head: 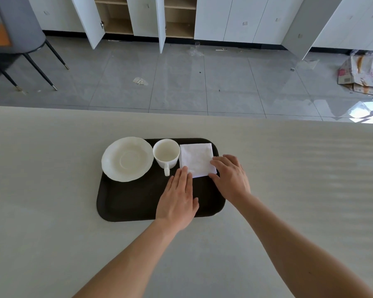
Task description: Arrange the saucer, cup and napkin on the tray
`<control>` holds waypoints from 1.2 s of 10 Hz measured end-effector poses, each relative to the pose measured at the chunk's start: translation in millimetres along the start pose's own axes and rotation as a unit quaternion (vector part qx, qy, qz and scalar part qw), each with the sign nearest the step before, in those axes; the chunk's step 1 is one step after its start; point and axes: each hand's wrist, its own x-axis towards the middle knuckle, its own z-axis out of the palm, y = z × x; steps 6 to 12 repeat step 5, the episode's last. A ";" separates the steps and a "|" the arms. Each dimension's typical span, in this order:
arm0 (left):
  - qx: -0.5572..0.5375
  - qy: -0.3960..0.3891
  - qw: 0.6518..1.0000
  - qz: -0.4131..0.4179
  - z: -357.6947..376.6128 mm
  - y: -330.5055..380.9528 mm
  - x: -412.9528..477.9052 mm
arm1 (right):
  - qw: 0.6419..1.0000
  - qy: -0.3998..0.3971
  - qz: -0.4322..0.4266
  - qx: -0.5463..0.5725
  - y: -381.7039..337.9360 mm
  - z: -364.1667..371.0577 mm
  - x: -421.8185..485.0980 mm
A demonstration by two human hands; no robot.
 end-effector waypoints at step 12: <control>0.025 0.020 0.999 -0.024 -20.4 -36.4 -60.4 | 1.000 0.004 0.002 0.028 -38.8 -24.5 -9.9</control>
